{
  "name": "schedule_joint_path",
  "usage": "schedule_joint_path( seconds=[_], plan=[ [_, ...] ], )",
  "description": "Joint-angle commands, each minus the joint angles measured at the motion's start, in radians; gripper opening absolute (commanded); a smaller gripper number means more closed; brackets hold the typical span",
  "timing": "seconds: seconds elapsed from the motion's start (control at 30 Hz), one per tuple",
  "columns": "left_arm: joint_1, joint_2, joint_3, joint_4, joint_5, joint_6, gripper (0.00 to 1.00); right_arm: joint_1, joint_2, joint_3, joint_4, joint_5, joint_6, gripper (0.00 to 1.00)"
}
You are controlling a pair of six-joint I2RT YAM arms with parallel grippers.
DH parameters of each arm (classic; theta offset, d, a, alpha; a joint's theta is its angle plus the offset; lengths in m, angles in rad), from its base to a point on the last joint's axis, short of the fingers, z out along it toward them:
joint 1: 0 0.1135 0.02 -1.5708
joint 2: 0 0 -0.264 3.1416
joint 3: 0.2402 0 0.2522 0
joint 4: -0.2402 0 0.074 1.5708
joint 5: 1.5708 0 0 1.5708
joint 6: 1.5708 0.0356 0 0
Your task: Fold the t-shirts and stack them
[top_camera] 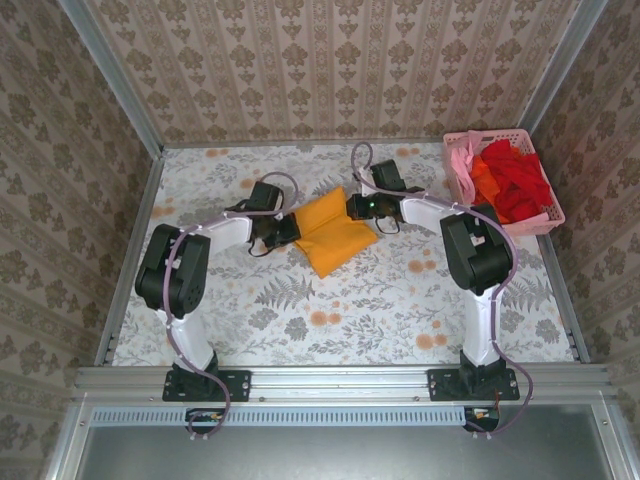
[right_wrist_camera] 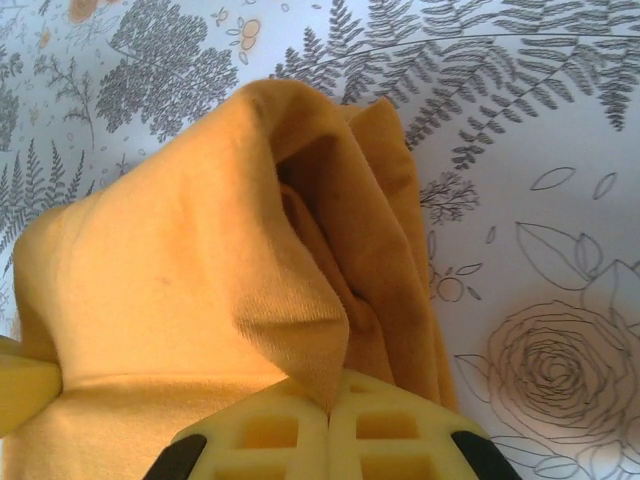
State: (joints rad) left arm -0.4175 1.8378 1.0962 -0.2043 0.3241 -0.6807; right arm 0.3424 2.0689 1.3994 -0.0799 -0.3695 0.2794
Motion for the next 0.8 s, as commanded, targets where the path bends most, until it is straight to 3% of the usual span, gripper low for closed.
schedule_joint_path(
  seconds=[0.0, 0.1, 0.17, 0.23, 0.37, 0.57, 0.7, 0.77],
  plan=[
    [0.012, 0.017, -0.016, 0.011, -0.054, -0.021, 0.0, -0.005, -0.049, -0.013, -0.005, 0.039, -0.025, 0.26],
    [0.02, 0.052, -0.001, 0.016, -0.058, -0.017, 0.0, -0.002, -0.091, -0.057, 0.036, 0.085, -0.024, 0.54],
    [0.027, 0.066, 0.008, 0.019, -0.063, -0.005, 0.0, -0.004, -0.123, -0.094, 0.052, 0.139, -0.018, 0.62],
    [0.04, 0.091, 0.037, 0.012, -0.065, 0.024, 0.0, -0.005, -0.147, -0.127, 0.053, 0.159, -0.005, 0.63],
    [0.089, 0.15, 0.14, -0.031, -0.044, 0.078, 0.07, 0.01, -0.149, -0.182, 0.047, 0.065, 0.048, 0.55],
    [0.105, 0.131, 0.282, -0.129, -0.093, 0.159, 0.31, 0.103, -0.141, -0.243, 0.092, 0.03, 0.114, 0.19],
    [0.098, 0.071, 0.301, -0.169, -0.151, 0.177, 0.45, 0.162, -0.128, -0.232, 0.12, 0.024, 0.139, 0.16],
    [0.074, 0.025, 0.286, -0.176, -0.21, 0.197, 0.61, 0.169, -0.155, -0.251, 0.149, 0.033, 0.149, 0.18]
  ],
)
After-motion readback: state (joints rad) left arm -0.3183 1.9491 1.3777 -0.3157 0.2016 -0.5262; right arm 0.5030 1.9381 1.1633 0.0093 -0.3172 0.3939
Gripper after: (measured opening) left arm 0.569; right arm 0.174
